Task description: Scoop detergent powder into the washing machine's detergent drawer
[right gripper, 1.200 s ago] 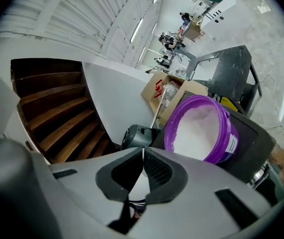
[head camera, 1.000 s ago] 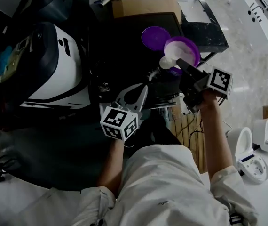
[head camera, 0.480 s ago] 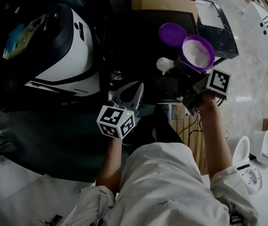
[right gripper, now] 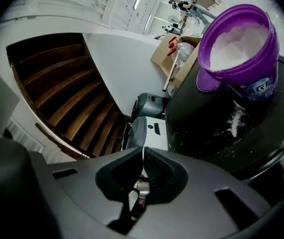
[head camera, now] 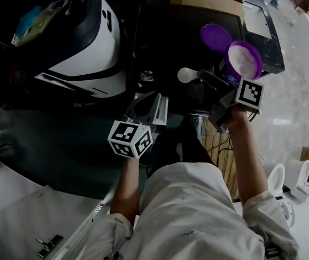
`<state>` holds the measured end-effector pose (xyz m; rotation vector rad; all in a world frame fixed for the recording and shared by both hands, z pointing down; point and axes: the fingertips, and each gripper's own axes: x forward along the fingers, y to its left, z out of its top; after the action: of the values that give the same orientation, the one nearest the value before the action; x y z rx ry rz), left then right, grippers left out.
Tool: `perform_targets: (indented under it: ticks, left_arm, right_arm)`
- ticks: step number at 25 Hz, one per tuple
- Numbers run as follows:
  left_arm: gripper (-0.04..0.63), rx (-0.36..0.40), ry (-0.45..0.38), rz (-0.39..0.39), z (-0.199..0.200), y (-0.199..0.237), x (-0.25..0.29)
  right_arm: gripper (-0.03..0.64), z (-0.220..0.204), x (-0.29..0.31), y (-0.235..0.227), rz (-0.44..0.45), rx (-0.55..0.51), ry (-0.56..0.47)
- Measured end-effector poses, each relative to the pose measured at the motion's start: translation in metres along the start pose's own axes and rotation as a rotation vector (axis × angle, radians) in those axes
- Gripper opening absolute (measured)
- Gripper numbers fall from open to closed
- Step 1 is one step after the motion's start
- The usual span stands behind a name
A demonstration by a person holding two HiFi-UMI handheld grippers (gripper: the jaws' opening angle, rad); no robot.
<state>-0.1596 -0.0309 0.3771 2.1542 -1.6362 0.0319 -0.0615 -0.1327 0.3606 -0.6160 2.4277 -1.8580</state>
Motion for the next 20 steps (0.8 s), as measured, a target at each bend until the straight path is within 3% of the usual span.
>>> perform_targets:
  ticks: [20]
  left_arm:
    - [0.020,-0.078,-0.005,0.078,-0.036,0.031,-0.042]
  right_arm:
    - [0.012,-0.082,0.031,-0.021,-0.032,-0.030,0.179]
